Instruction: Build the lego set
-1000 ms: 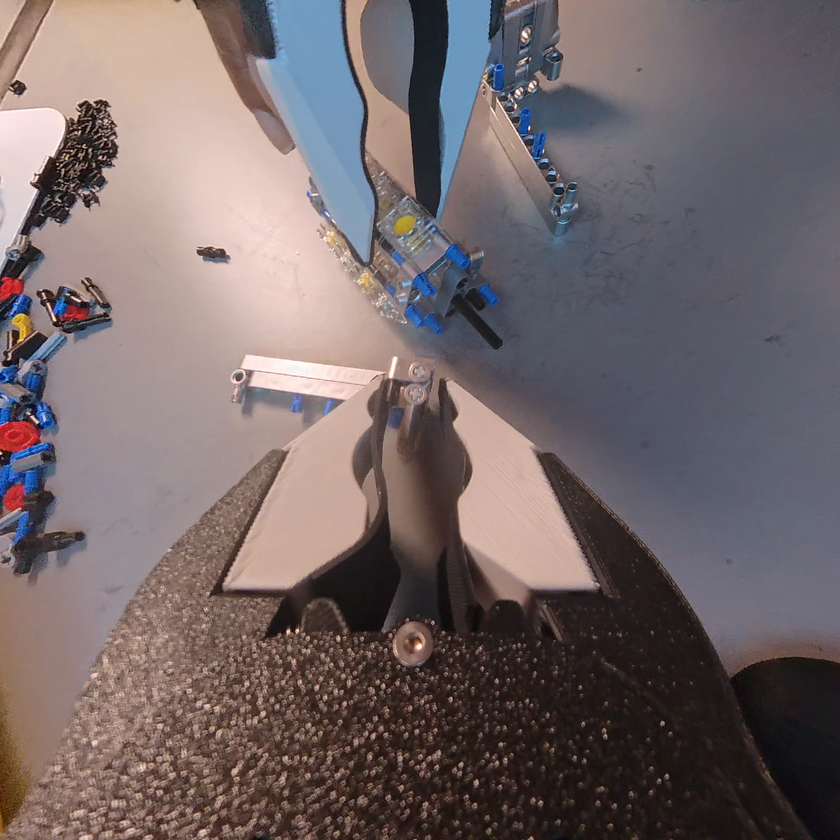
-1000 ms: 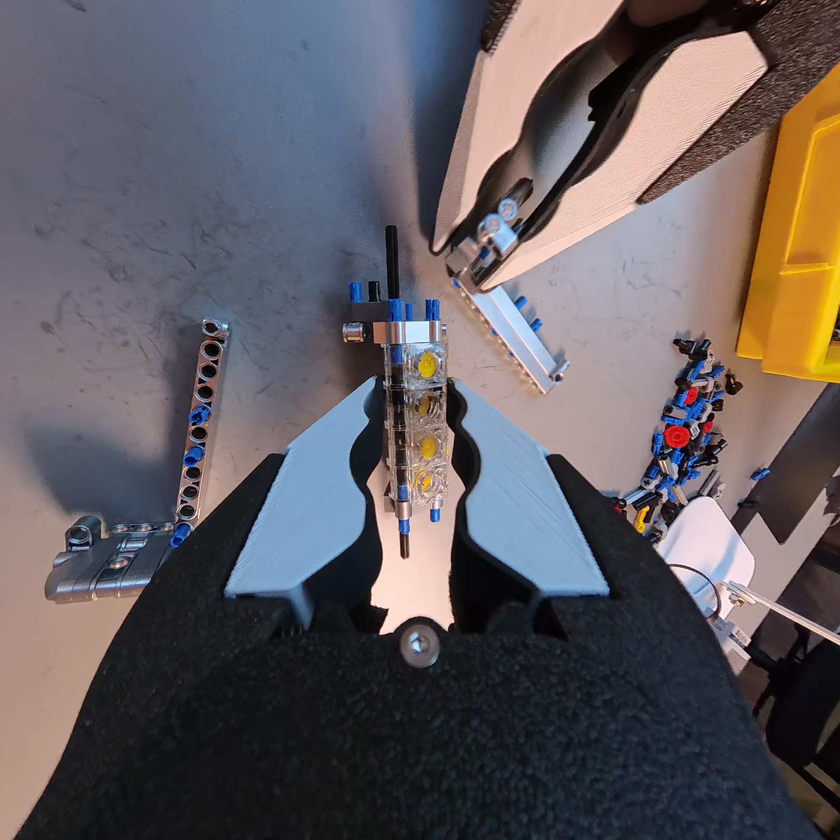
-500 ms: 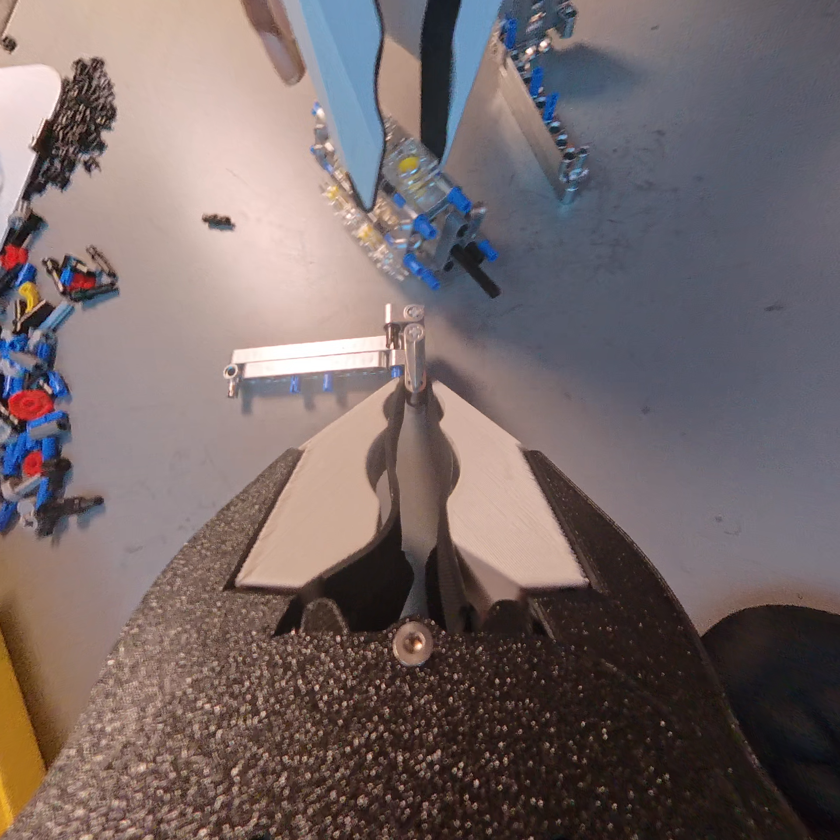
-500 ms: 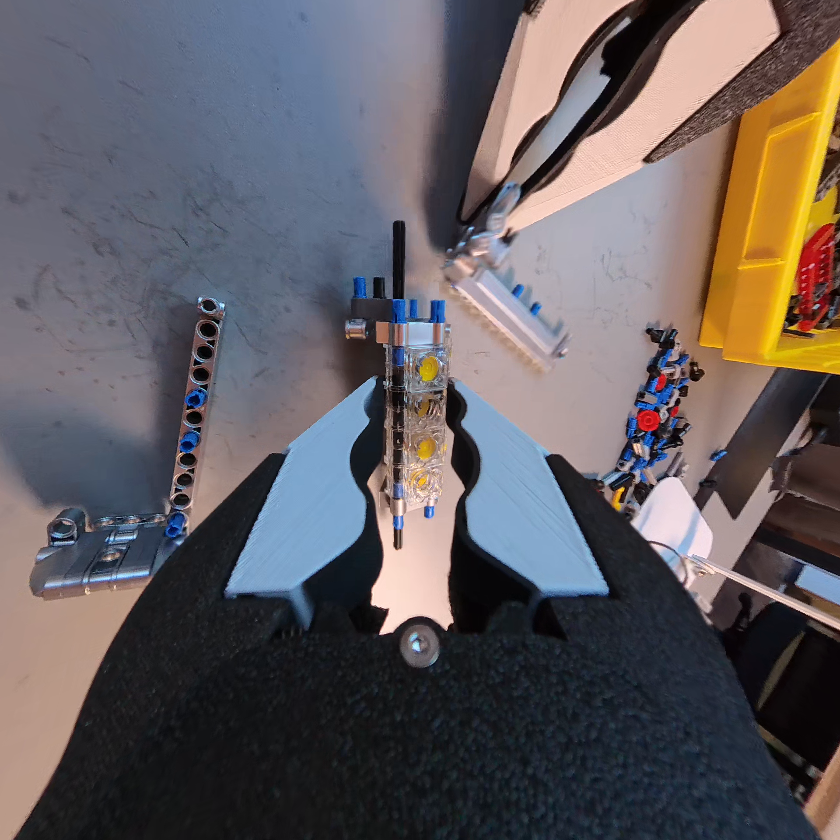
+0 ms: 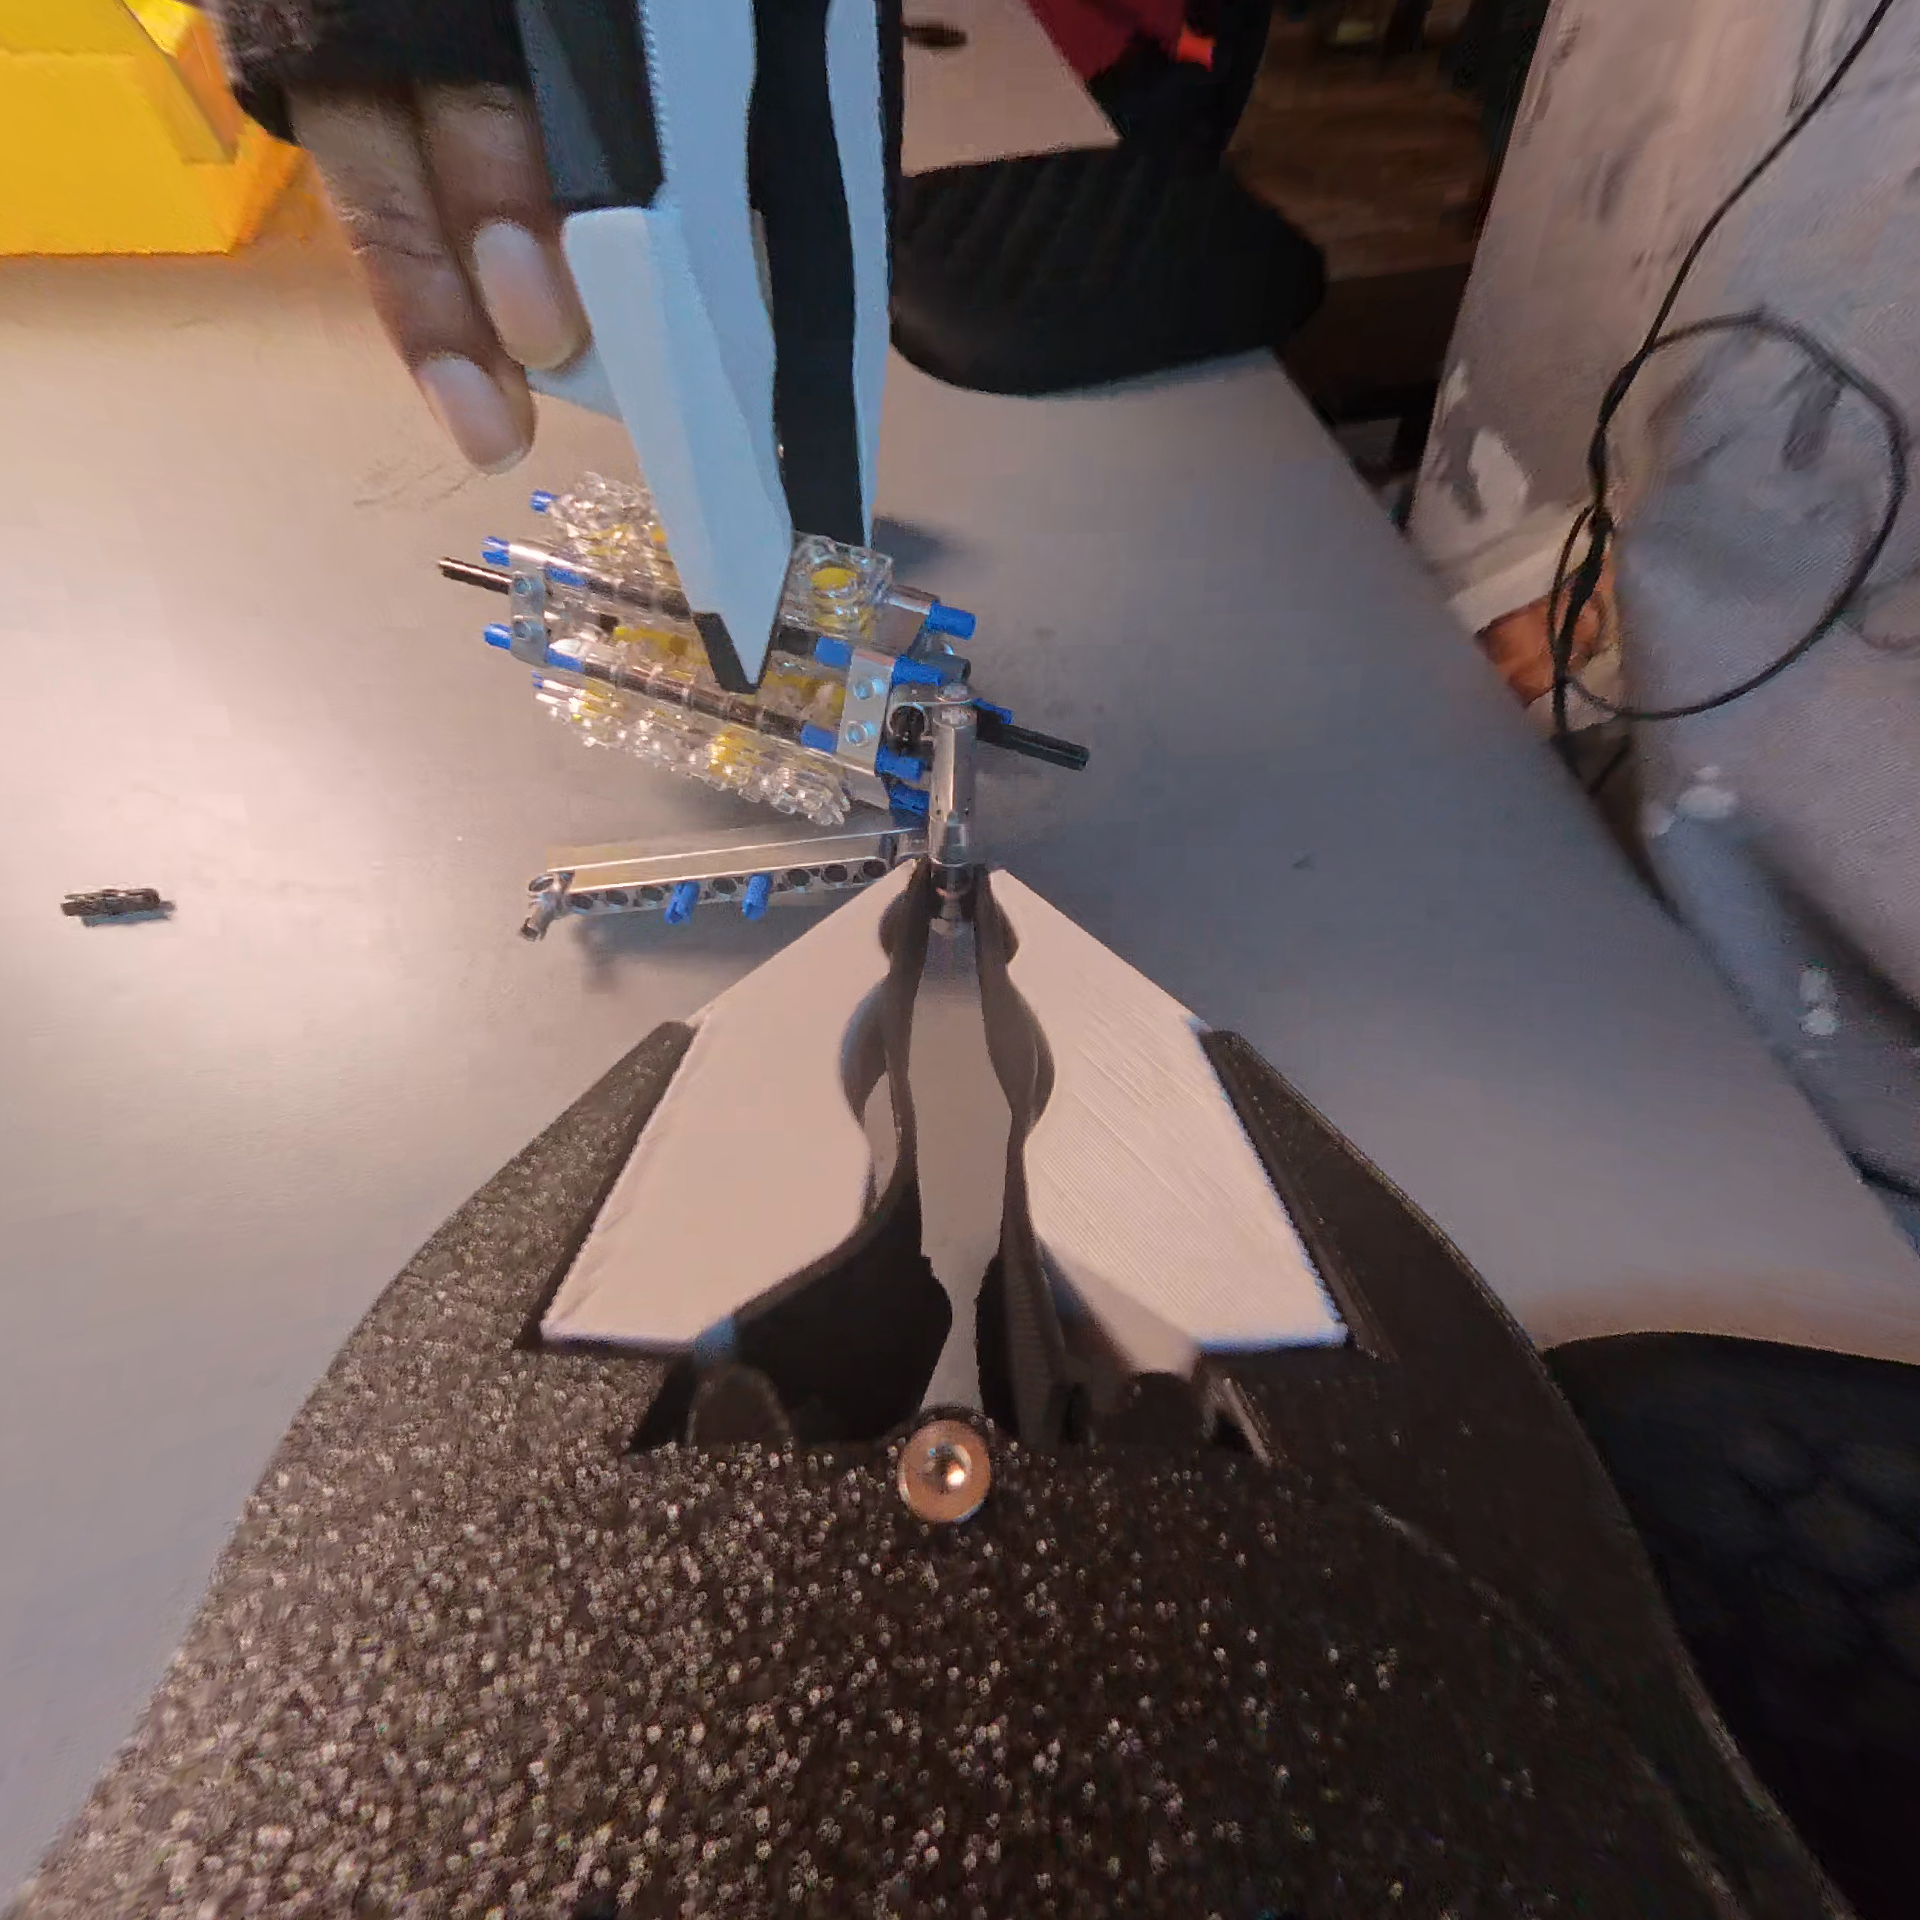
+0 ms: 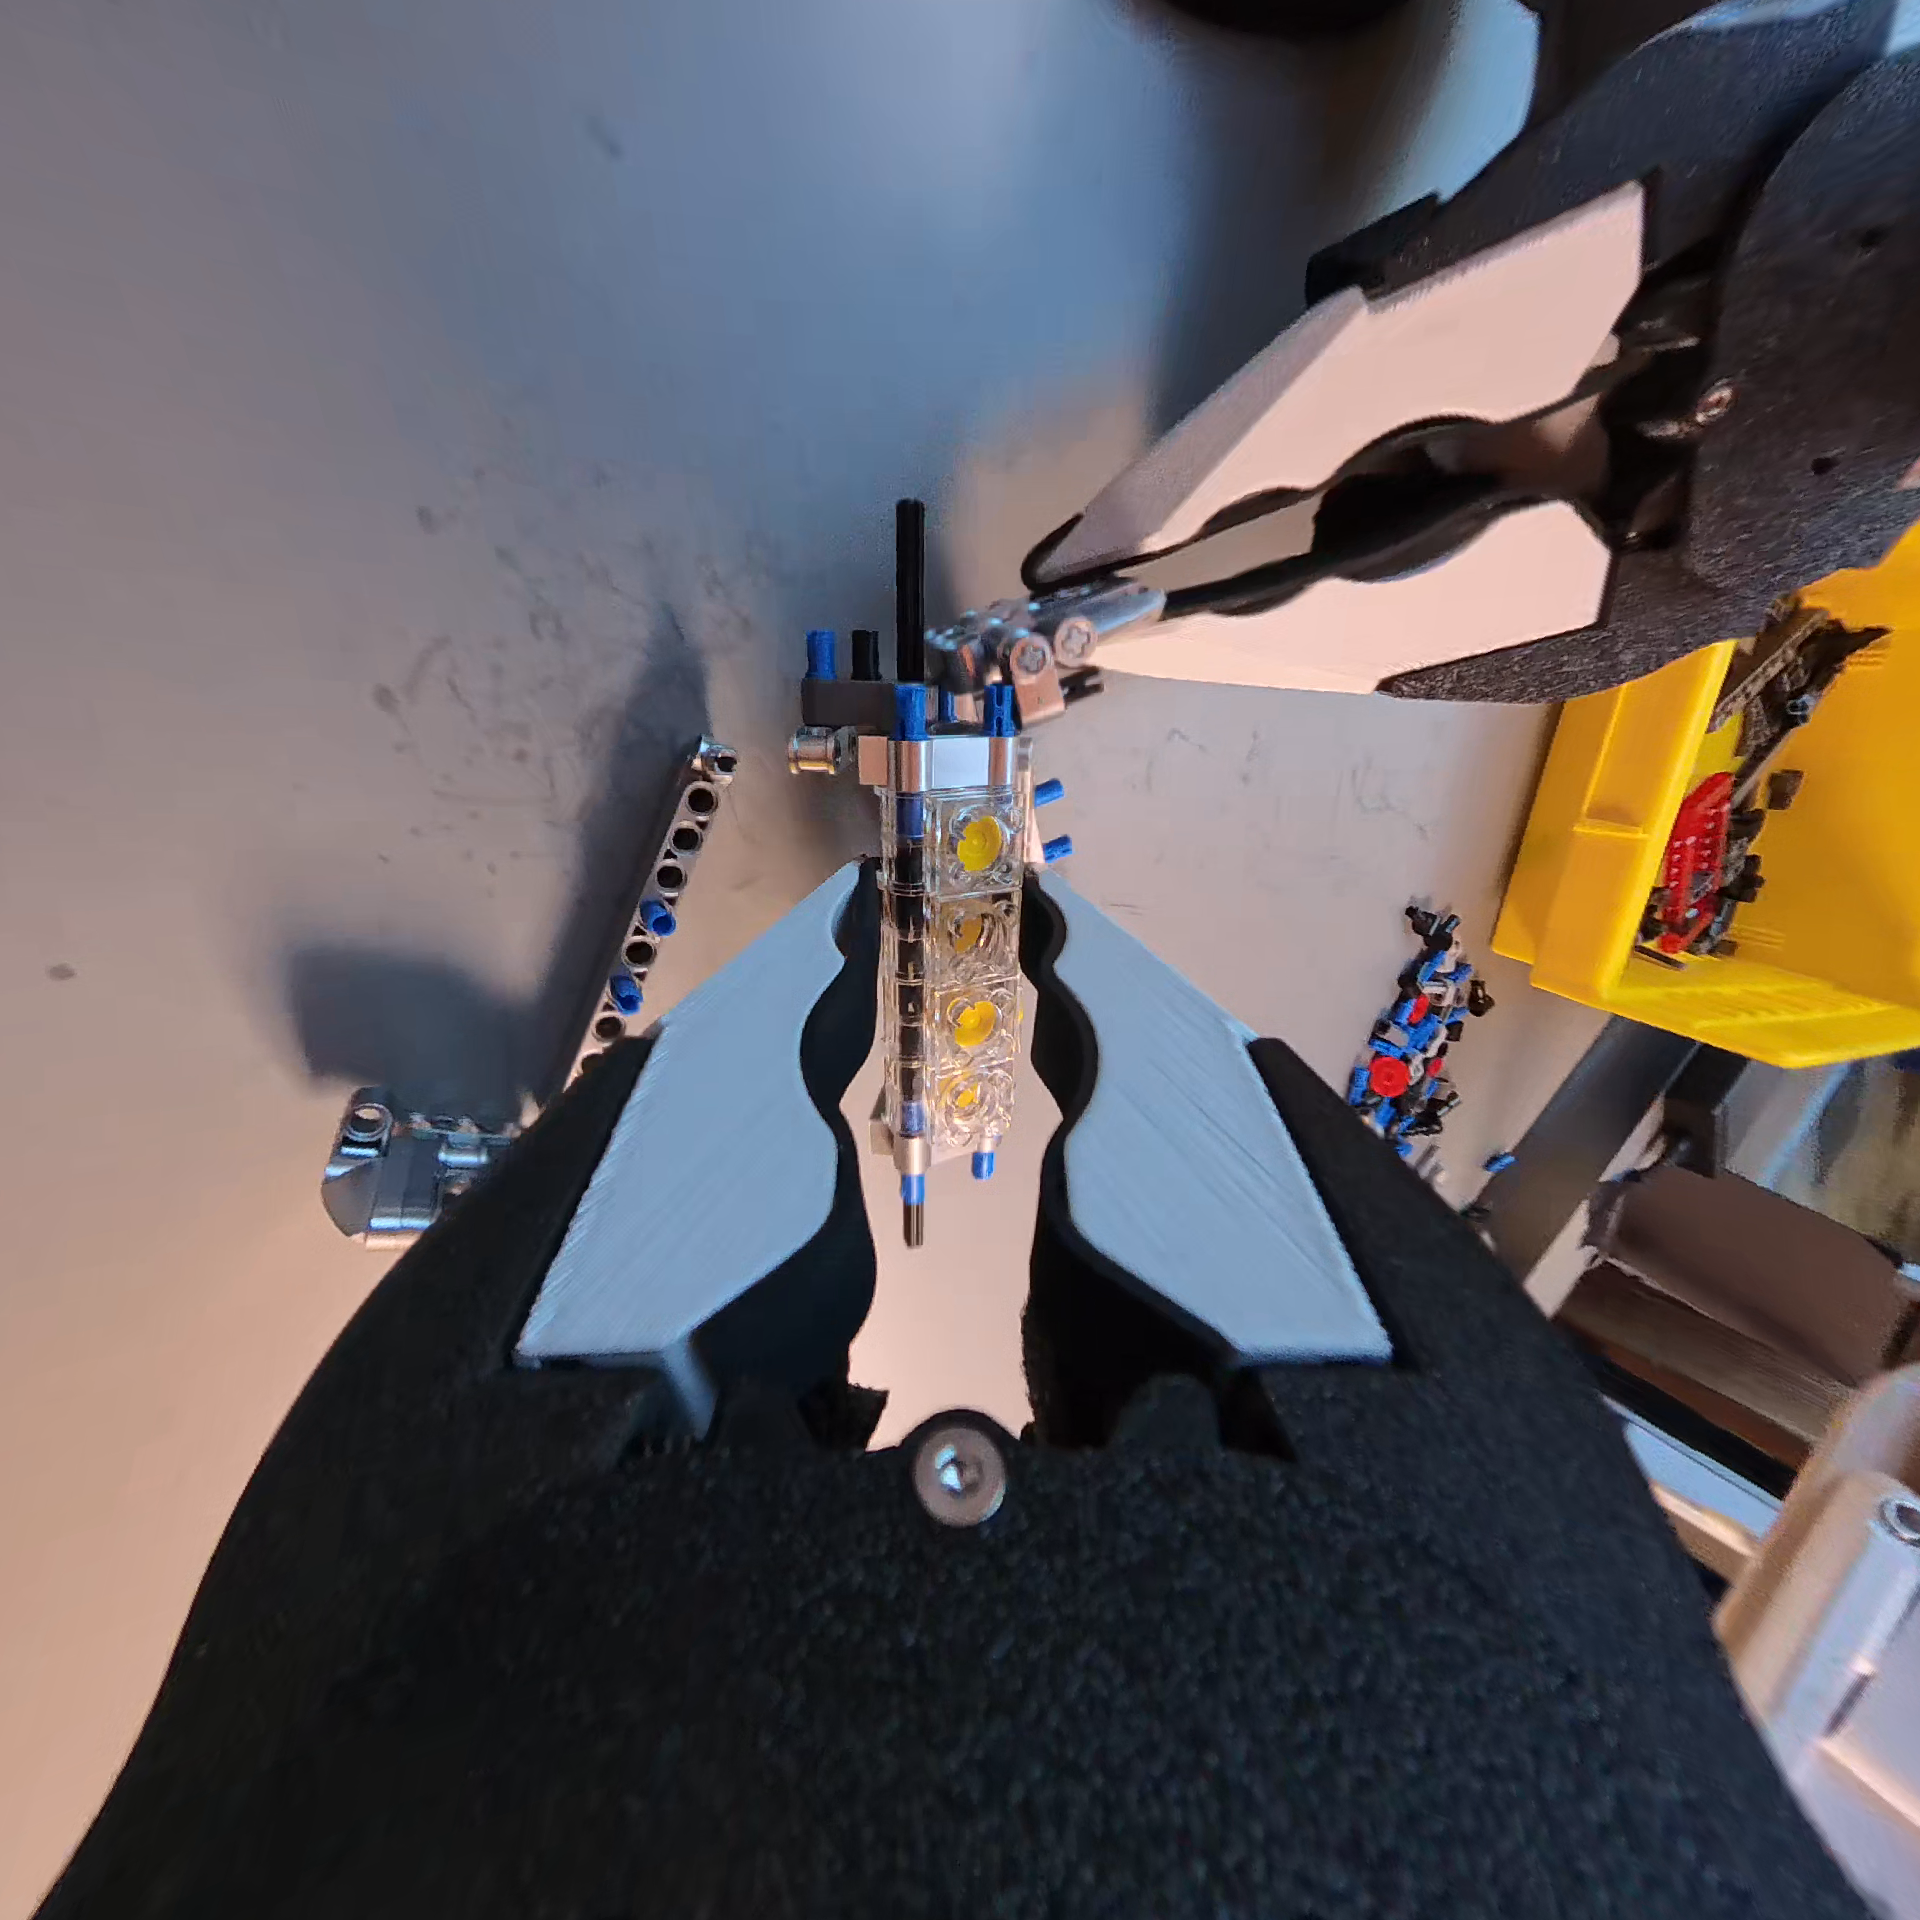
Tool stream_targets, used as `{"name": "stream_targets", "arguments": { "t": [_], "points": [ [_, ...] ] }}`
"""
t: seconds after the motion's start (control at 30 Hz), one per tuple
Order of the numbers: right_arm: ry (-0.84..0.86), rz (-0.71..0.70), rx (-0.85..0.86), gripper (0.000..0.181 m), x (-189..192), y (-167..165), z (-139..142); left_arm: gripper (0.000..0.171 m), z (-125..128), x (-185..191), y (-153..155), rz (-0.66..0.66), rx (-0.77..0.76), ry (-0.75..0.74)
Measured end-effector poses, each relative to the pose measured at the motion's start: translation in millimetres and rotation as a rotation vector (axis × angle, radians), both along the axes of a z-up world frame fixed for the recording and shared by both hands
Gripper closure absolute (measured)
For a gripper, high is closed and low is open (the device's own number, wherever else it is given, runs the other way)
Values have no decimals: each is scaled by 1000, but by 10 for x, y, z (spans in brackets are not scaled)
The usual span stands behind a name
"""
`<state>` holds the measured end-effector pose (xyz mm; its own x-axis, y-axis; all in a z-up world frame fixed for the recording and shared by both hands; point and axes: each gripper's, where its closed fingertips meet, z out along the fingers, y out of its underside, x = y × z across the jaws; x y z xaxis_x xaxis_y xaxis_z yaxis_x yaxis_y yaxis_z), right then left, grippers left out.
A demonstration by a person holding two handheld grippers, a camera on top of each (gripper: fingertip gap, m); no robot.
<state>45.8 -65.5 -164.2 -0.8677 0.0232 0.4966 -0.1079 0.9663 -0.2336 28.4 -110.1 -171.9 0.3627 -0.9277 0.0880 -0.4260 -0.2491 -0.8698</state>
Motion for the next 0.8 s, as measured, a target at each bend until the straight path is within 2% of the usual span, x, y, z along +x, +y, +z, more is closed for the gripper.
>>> {"name": "stream_targets", "arguments": {
  "t": [0.2, 0.3, 0.57, 0.73, 0.8],
  "points": [
    [-32, -65, -197, 158, 34, -72, 132, 167, 189, -40, -12, -38, -109, -164],
    [-25, -77, -231, 158, 60, -112, 115, 167, 192, -61, -19, -54, -137, -171],
    [17, -23, -116, 158, 88, -165, -104, 165, -209, -65, -12, -55, -23, 179],
    [42, 10, -87, 158, 63, -224, -144, 158, -359, -151, 85, 53, 90, 361],
    [51, 12, -66, 157, 42, -234, -153, 155, -346, -192, 103, 98, 135, 396]
  ]
}}
